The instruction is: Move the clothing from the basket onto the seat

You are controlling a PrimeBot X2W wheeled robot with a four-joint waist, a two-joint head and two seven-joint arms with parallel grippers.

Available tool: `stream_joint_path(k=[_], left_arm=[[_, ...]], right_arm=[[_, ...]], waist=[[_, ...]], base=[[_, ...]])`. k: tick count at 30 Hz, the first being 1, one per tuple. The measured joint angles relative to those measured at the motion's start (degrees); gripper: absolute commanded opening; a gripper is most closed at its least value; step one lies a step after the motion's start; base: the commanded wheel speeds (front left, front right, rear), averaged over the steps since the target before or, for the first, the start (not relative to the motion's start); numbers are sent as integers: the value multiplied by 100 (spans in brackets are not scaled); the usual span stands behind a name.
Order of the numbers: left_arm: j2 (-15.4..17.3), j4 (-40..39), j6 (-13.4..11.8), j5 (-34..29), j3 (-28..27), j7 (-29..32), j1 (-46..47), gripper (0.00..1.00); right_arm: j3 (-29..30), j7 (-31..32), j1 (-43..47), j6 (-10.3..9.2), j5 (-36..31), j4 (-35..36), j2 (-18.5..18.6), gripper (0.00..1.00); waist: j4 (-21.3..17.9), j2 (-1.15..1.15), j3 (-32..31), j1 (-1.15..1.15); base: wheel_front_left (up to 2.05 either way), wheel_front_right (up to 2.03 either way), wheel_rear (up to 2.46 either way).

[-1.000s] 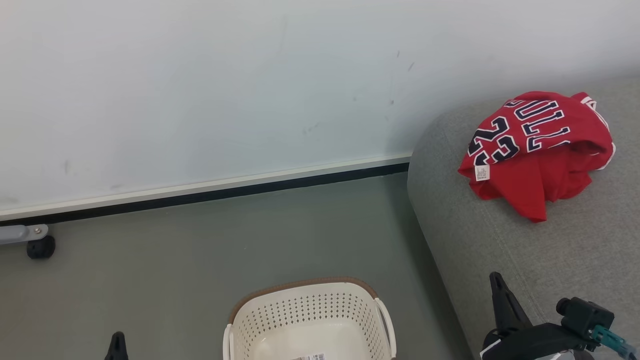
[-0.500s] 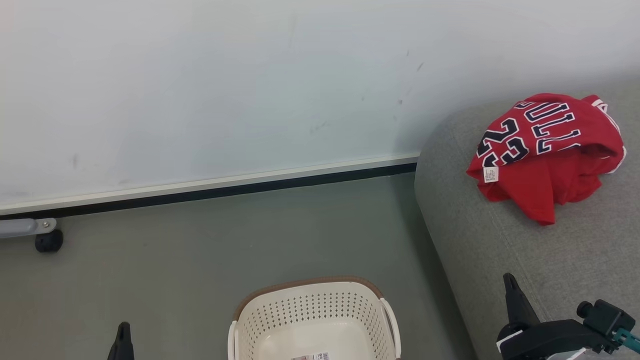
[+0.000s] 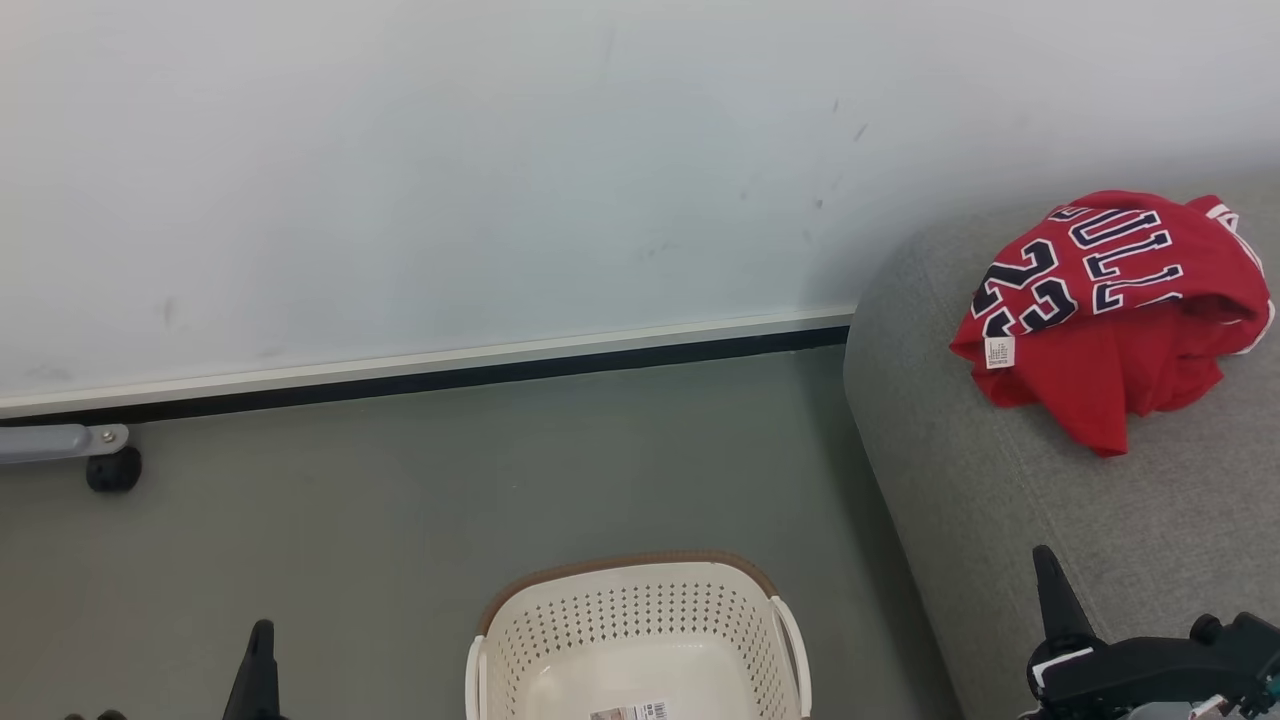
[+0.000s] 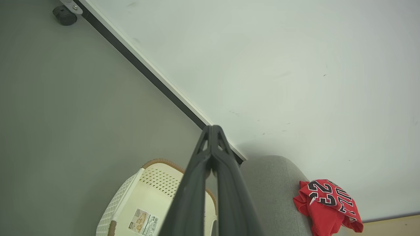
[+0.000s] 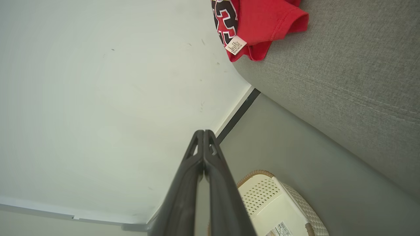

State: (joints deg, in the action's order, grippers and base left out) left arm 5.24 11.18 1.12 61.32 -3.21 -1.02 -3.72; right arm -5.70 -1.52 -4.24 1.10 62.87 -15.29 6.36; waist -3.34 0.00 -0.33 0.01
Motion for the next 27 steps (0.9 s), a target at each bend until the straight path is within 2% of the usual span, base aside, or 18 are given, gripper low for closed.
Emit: stream_joint_path(k=[27], left_arm=[[-172, 358, 352, 1905, -141, 492, 485, 0]], right_arm=[[860, 506, -24, 359, 1835, -129, -244, 0]], waist=[[216, 0, 28, -1]], base=[[0, 0, 0]])
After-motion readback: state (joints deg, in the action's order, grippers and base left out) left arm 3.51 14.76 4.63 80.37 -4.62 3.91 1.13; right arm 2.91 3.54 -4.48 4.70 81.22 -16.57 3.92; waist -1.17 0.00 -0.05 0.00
